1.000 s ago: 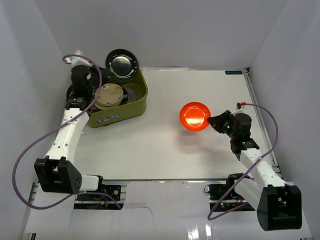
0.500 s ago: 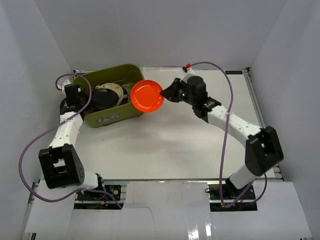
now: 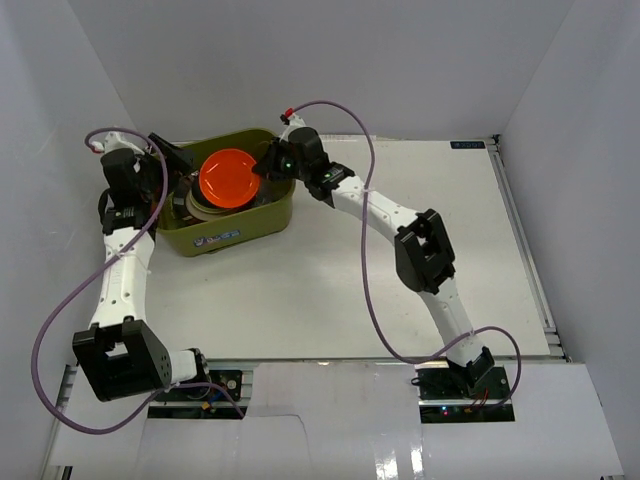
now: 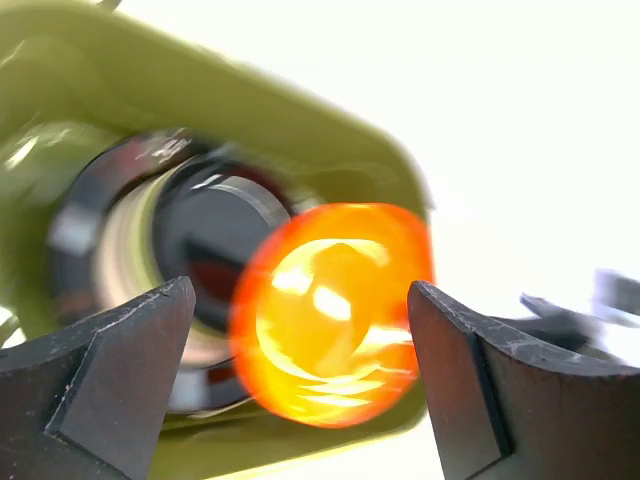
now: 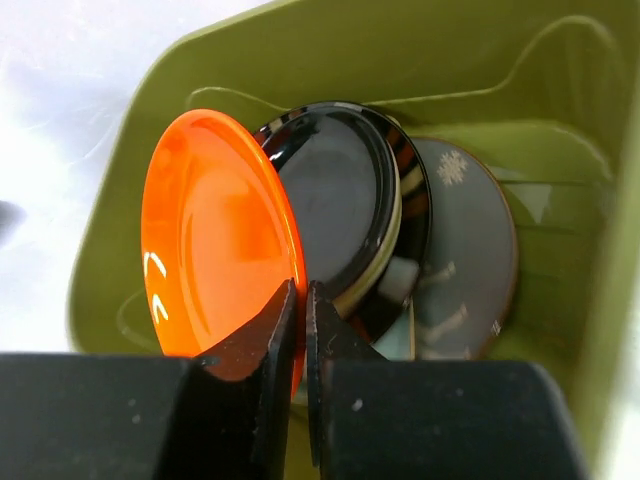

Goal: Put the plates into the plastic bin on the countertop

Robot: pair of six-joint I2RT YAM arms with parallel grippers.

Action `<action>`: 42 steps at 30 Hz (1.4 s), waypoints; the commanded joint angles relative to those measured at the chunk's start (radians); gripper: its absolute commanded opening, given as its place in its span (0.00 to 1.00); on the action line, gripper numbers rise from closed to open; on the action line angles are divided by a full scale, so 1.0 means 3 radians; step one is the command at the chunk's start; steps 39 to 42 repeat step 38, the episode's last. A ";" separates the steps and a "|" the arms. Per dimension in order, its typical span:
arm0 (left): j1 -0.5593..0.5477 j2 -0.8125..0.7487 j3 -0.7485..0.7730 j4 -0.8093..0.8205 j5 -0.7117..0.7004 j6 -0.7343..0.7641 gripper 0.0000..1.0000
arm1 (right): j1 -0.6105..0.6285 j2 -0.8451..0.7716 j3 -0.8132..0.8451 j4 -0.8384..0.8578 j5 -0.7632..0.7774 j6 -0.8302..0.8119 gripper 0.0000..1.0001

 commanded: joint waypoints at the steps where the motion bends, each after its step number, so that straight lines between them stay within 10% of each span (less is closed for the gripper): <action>1: 0.0020 -0.0157 0.0365 0.0098 0.0556 -0.0086 0.98 | 0.0088 0.0348 0.0611 -0.0074 0.0019 0.0050 0.10; 8: -0.0016 -0.0274 0.0575 0.0098 0.1364 -0.0199 0.98 | 0.0114 -0.0011 0.0516 0.0334 -0.0062 0.0010 0.97; 12: -0.0057 -0.0382 0.0423 0.0394 0.1688 -0.0265 0.98 | 0.0109 -0.0715 0.0041 0.0354 -0.0149 -0.0210 0.90; 26: -0.0154 -0.1373 -0.0396 0.0773 0.2521 -0.0511 0.98 | 0.0109 -0.4367 -0.4508 0.0397 0.0157 -0.1070 0.90; 33: -0.0553 -0.1844 -0.0591 0.0319 0.2767 0.0000 0.98 | 0.0104 -0.6279 -0.5599 -0.0074 0.1025 -0.0871 0.90; 42: -0.0604 -0.1870 -0.0698 -0.0035 0.2538 0.0174 0.98 | 0.0104 -0.6594 -0.5586 -0.0023 0.1072 -0.0936 0.90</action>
